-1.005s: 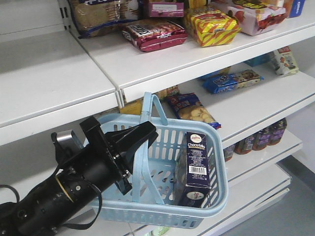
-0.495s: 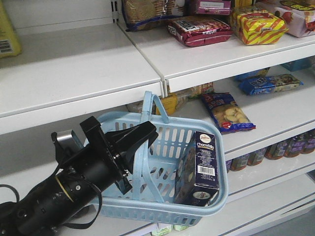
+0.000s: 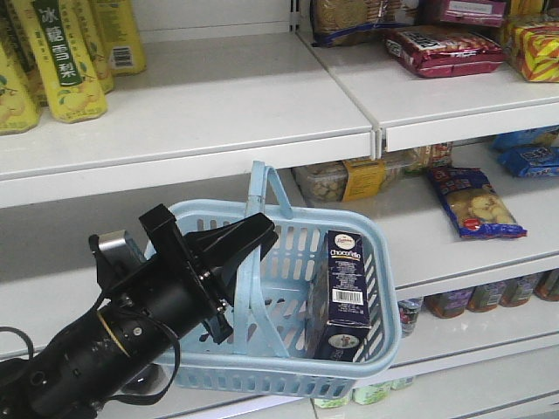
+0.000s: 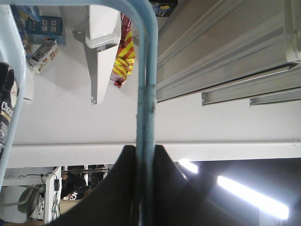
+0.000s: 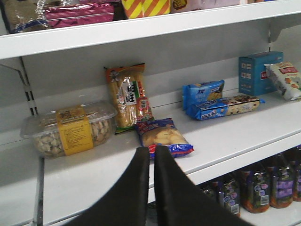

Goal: Left arm holds basket, right arm returns cookies
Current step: 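Hold the basket with the left gripper while driving up to the snack shelf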

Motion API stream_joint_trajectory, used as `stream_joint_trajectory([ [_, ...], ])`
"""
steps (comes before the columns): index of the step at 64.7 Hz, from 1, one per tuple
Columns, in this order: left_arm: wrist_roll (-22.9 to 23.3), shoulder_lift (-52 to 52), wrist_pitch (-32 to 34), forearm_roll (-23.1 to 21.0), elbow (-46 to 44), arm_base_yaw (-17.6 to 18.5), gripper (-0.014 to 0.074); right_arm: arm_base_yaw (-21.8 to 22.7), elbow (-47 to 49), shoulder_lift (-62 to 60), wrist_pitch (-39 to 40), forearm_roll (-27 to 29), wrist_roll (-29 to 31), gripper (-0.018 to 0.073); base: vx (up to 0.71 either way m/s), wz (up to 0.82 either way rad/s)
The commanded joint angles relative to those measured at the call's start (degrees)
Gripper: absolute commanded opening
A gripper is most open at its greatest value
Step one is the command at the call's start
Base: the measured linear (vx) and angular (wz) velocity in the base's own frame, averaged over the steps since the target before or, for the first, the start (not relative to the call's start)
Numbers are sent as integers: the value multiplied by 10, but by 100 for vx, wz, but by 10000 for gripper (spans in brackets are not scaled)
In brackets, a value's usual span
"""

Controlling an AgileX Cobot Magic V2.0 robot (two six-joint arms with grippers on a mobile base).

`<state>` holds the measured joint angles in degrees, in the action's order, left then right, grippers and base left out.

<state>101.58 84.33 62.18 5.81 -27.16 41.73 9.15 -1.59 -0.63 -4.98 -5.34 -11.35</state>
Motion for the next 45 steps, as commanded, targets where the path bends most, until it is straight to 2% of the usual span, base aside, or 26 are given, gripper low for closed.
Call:
stream_joint_trajectory([
  [1,0,-24,165,-9,-16,0,0,0,-10,6,41,-2,8,-6,-7,28],
  [24,0,-24,165,-9,-16,0,0,0,-10,6,41,-2,8,-6,-5,22],
  [45,0,-24,165,-9,-16,0,0,0,-10,6,41,-2,8,-6,0,7],
])
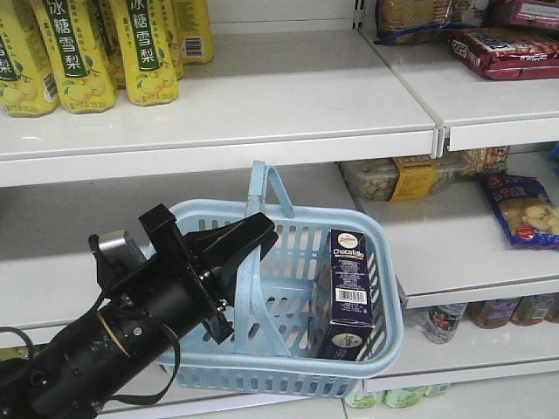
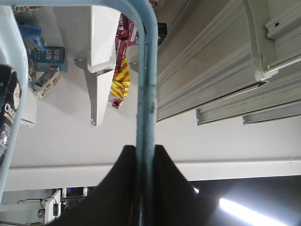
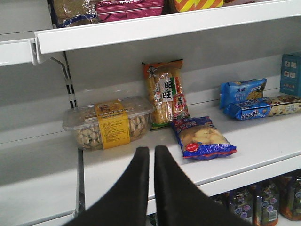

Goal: Left arm holds basket, right arm returns cookies
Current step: 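Hold the basket with the left gripper while driving up to the snack shelf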

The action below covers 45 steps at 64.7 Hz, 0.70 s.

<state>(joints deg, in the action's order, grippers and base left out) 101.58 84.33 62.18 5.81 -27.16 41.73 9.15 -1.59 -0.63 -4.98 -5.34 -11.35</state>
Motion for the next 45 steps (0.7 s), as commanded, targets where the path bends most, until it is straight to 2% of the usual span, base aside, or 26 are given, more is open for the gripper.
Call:
stream_joint_trajectory([
  [1,0,-24,165,-9,-16,0,0,0,-10,6,41,-2,8,-6,1,3],
  [45,0,-24,165,-9,-16,0,0,0,-10,6,41,-2,8,-6,3,12],
])
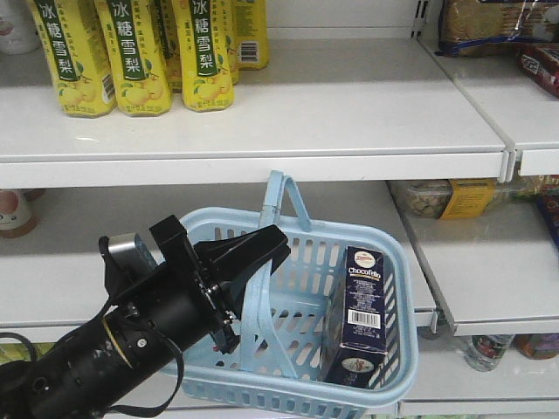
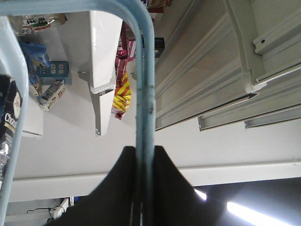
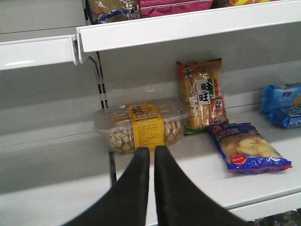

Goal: Left arm holds basket, right arm returns cookies
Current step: 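Hold the basket with the left gripper while driving up to the snack shelf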

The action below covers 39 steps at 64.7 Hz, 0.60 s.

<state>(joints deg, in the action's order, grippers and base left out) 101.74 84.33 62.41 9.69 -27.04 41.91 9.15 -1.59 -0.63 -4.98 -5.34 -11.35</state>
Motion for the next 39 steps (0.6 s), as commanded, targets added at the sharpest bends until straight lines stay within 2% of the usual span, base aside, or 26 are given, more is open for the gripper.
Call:
stream_joint_trajectory([
  [1,-2,-24,162,-48,-17,-2,0,0,-10,6,41,-2,8,-6,5,17],
  [39,-2,-24,162,-48,-17,-2,0,0,-10,6,41,-2,8,-6,3,5],
])
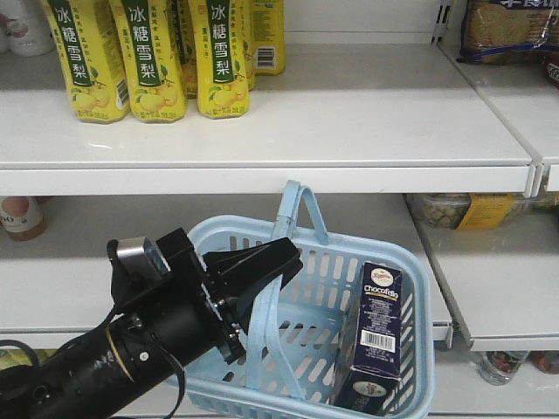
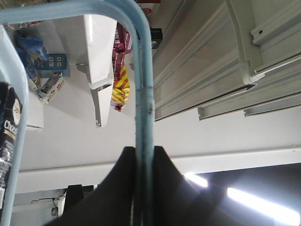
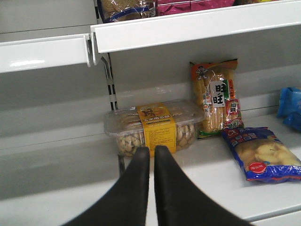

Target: Left arm holds basket, right arm returns cookies

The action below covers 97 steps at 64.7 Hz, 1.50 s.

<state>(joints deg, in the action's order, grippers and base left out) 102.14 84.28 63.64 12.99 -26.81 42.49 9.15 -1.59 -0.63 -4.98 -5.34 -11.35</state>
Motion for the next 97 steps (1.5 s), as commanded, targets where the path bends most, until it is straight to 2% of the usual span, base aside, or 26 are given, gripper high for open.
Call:
stream_joint_trajectory([
  [1,-6,-23,150,-81,-19,-8,0,0,-10,6,41,-2,8,-6,3,1],
  [97,-6,-23,150,-81,-19,-8,0,0,-10,6,42,-2,8,-6,2,2],
])
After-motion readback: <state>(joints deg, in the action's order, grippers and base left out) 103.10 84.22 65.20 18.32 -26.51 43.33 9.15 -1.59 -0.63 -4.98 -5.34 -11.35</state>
